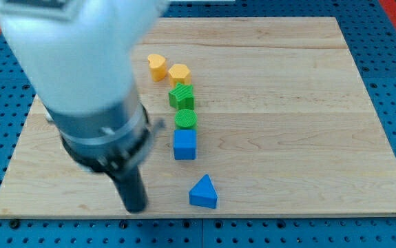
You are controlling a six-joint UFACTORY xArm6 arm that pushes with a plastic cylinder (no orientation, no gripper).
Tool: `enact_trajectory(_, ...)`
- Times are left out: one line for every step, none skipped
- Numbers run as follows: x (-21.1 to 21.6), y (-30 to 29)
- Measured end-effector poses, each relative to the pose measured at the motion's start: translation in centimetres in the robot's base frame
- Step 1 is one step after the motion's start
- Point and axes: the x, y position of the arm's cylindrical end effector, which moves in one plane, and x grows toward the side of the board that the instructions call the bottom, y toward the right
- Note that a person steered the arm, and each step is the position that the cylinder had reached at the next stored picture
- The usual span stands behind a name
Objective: Push the red circle into the red star
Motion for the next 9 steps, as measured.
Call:
enact_trajectory(0.1, 0.6)
enact_trajectory(0.1, 3.4)
enact_trajectory(0.2, 3.8)
enact_trajectory(0.2, 5.2)
enact_trajectory(0.2, 11.5)
enact_trajectory(0.2, 17.2)
enact_trajectory(-0.2, 14.9)
enact_trajectory(-0.2, 13.2)
enact_trajectory(-0.8, 11.3)
